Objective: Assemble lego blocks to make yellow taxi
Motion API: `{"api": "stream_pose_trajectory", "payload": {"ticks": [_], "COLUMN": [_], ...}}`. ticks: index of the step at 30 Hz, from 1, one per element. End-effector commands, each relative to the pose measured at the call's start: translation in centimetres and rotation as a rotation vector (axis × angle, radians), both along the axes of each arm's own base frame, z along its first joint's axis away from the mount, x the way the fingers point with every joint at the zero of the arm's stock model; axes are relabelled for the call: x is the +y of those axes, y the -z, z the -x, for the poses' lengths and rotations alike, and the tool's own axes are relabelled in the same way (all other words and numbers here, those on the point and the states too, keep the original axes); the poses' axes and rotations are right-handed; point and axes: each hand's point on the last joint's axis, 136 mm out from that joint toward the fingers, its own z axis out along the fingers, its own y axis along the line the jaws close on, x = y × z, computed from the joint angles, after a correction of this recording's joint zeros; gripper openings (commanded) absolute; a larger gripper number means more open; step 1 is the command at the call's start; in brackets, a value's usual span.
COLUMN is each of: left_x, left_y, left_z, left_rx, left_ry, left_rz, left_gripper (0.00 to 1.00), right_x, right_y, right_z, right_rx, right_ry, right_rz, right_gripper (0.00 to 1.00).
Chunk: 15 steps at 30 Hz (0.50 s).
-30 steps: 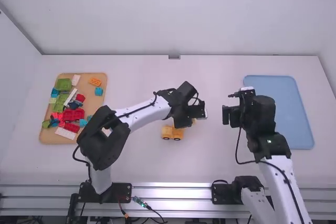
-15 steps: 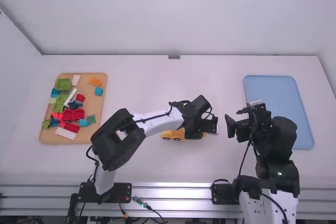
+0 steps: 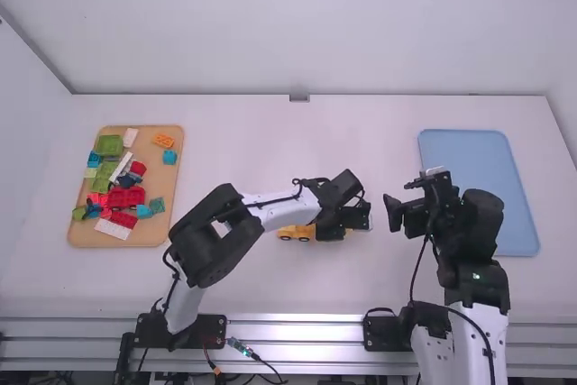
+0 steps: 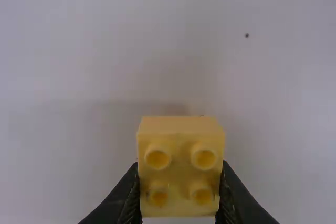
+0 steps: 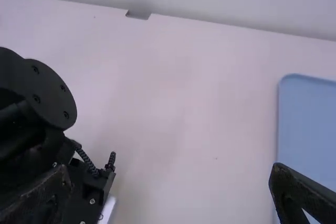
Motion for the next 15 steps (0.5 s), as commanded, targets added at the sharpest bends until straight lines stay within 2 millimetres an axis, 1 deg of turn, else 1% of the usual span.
{"api": "stream_pose_trajectory", "payload": {"ticks": [1,3,6,8,9,10,12,13,14,15], "left_x": [0.0,0.0,0.1,0.2,0.2,0.2,0.1,0.0,0.0,0.1], "left_y": [0.4,0.6,0.7,0.6,0.6,0.6,0.6,0.6,0.6,0.6], "left_z": [-0.6,-0.5,-0.6,-0.9,-1.0,-1.0,-1.0,-0.9,-0.8,-0.8], "left_rx": [-0.011,-0.013,-0.012,-0.016,-0.016,-0.016,-0.020,-0.020,-0.023,-0.026], "left_ry": [-0.013,0.000,-0.002,-0.010,-0.010,-0.011,-0.010,-0.003,0.010,0.020], "left_rz": [-0.010,-0.014,-0.015,-0.012,-0.012,-0.010,-0.008,-0.007,-0.011,-0.013], "left_gripper": [0.06,0.09,0.20,0.34,0.35,0.38,0.54,0.60,0.63,0.84], "right_x": [0.5,0.6,0.8,0.7,0.7,0.7,0.7,0.7,0.7,0.8], "right_y": [0.7,1.2,1.7,1.8,1.7,1.7,1.6,1.5,1.4,1.3], "right_z": [-0.2,-0.5,-0.7,-0.8,-0.8,-0.9,-0.9,-0.9,-0.8,-0.8], "right_rx": [0.023,0.042,0.058,0.066,0.067,0.067,0.064,0.060,0.058,0.053], "right_ry": [-0.028,-0.034,-0.054,-0.054,-0.054,-0.052,-0.054,-0.052,-0.052,-0.054], "right_rz": [-0.004,-0.002,0.012,0.010,0.008,0.007,0.008,0.008,0.009,0.013], "right_gripper": [0.99,0.99,0.99,0.99,0.99,0.99,0.99,0.99,0.99,0.99]}}
